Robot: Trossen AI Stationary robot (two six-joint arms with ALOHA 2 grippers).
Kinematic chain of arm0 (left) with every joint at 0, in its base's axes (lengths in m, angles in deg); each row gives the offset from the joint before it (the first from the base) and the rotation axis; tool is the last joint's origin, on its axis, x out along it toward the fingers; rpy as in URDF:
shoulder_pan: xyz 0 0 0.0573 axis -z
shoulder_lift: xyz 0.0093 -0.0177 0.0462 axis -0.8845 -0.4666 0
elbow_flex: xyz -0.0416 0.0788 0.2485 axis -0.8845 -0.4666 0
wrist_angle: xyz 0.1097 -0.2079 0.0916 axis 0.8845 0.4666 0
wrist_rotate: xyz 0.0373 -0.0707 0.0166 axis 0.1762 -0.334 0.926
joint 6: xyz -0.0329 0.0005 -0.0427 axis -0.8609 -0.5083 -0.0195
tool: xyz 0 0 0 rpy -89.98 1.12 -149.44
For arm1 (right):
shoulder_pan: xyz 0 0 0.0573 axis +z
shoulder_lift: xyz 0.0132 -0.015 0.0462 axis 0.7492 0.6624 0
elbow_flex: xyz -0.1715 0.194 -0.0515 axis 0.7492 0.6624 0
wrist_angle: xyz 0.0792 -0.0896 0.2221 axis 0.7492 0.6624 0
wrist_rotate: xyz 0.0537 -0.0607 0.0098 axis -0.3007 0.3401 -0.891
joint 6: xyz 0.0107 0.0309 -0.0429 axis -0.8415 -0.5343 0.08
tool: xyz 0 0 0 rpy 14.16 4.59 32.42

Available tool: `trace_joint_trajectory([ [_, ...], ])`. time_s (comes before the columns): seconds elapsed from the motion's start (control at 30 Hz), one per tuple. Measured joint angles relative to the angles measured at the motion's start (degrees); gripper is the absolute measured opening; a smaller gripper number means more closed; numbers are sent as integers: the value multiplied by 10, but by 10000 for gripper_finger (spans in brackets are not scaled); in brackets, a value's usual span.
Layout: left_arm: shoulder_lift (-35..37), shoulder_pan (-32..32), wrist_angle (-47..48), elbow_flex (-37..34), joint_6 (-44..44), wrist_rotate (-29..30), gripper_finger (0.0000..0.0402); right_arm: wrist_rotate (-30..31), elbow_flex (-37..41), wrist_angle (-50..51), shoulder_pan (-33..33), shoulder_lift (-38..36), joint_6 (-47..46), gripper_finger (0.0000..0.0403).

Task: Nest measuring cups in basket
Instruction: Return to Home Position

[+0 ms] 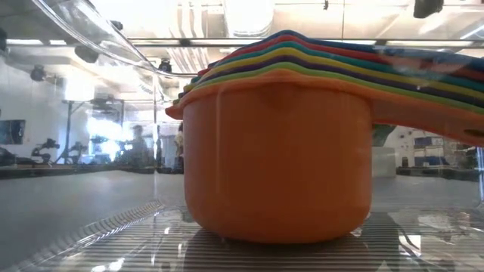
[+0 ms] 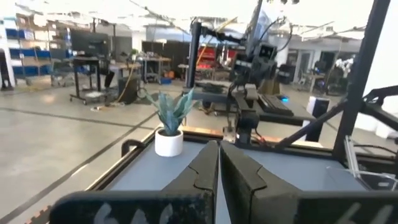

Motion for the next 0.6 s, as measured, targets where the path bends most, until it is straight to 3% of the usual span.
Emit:
trace_joint_trajectory([
  [0.27, 97, 0, -44, -97, -51, 5, 0, -13, 88, -54, 0, -39, -6, 9],
  [0.47, 94, 0, -191, -210, -114, 9, 0, -15, 143, -72, 0, -65, -30, 9],
  [0.6, 93, 1, -163, -206, -99, 22, 0, -15, 180, -71, 0, -94, -31, 9],
])
